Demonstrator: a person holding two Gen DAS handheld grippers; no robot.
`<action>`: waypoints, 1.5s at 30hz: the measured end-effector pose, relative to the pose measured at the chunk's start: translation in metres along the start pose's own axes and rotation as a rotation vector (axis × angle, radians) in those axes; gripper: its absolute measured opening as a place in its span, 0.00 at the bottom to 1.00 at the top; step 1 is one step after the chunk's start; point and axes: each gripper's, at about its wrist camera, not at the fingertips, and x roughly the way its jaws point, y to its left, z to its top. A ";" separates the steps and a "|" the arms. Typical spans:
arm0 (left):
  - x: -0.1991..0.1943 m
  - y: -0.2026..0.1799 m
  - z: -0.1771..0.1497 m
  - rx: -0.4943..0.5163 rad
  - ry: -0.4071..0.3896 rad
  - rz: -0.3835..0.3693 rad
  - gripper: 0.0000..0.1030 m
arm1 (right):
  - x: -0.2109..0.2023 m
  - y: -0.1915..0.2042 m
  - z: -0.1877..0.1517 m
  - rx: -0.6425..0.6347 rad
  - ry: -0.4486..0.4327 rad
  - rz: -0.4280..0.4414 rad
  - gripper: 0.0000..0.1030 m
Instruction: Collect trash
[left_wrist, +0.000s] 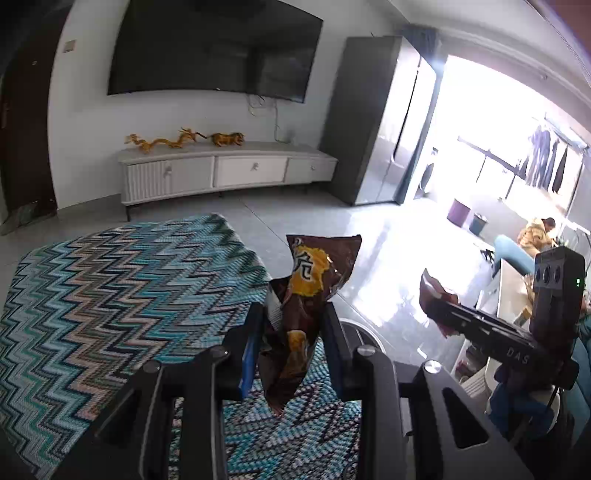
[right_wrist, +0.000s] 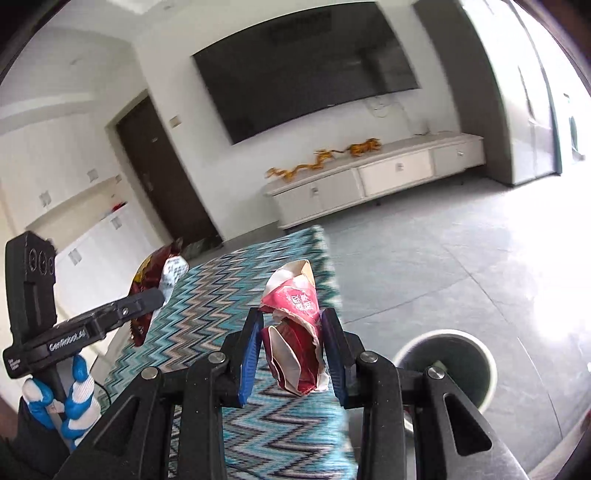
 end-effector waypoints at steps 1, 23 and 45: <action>0.008 -0.004 0.001 0.010 0.013 -0.007 0.29 | -0.001 -0.010 0.000 0.016 -0.001 -0.015 0.30; 0.253 -0.096 -0.004 0.184 0.400 -0.197 0.33 | 0.066 -0.190 -0.019 0.229 0.167 -0.219 0.37; 0.205 -0.082 -0.004 0.082 0.370 -0.245 0.45 | 0.042 -0.164 0.006 0.244 0.094 -0.175 0.48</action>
